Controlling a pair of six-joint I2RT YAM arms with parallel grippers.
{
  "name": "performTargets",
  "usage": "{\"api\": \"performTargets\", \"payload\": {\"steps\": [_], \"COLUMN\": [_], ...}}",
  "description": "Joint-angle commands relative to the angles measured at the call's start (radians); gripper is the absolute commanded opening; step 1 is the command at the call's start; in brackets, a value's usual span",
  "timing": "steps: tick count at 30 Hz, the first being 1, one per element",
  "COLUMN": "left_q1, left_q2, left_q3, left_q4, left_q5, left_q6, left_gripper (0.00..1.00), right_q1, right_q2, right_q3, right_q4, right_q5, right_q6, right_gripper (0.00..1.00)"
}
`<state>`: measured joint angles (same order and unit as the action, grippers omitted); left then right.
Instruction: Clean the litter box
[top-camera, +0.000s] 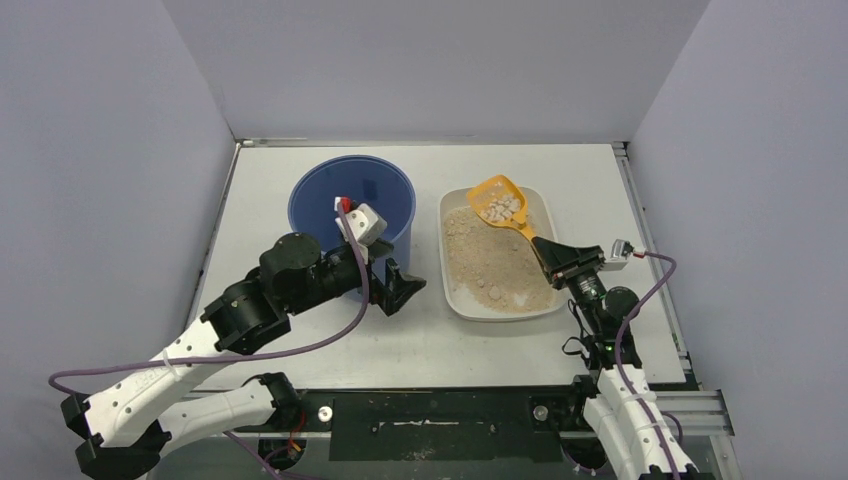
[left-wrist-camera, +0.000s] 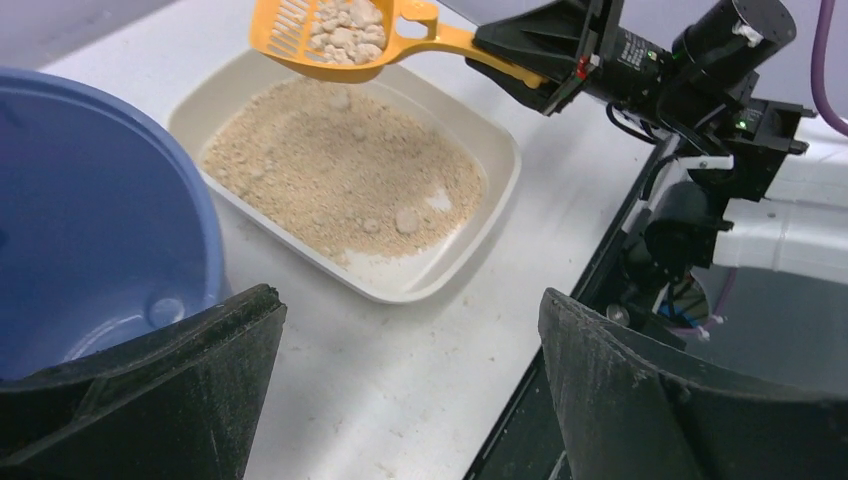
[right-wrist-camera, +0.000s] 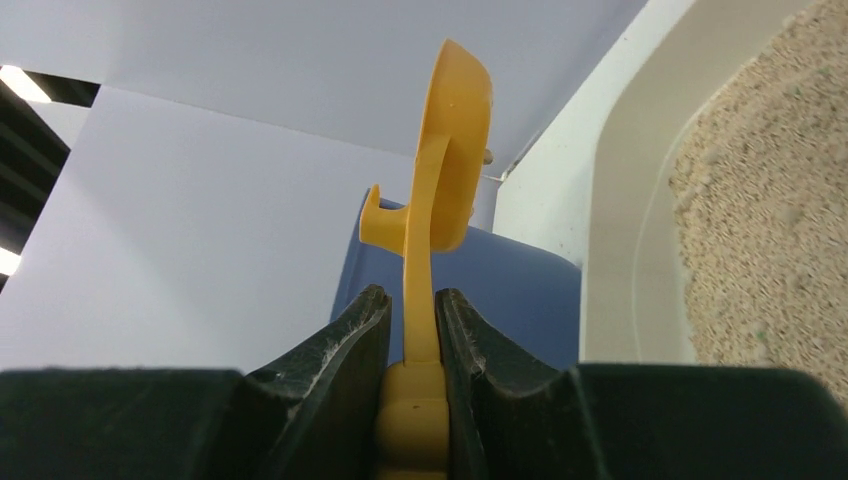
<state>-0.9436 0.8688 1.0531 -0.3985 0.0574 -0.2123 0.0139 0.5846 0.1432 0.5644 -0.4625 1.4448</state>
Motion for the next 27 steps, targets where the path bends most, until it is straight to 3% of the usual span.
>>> {"api": "performTargets", "payload": {"steps": [1,7,12,19,27], "left_q1": [0.0,0.003,0.046,0.187,0.209], "left_q2": [-0.022,-0.096,-0.192,-0.295,-0.376], "left_q3": [0.107,0.029,-0.087,-0.173,-0.199], "left_q4": [-0.047,0.018,0.087,0.153,0.173], "left_q5": [-0.132,-0.367,-0.458,-0.457,-0.541], "left_q6": [0.06,0.115,0.115,0.059,0.046], "left_gripper": [0.97,0.97,0.97,0.97,0.97], "right_q1": [0.009,0.085,0.163,0.285,0.357], "right_q2": [0.054,0.187,0.287,0.43,0.554], "right_q3": [0.121,0.269,0.405,0.563,0.744], "right_q4": [0.051,0.055,0.022,0.038,-0.085], "right_q5": [-0.034,-0.04,-0.036,-0.062,-0.139], "right_q6": [-0.04,-0.08,-0.132,-0.199,-0.396], "right_gripper": [0.0,0.0,0.0,0.0,0.0]}}
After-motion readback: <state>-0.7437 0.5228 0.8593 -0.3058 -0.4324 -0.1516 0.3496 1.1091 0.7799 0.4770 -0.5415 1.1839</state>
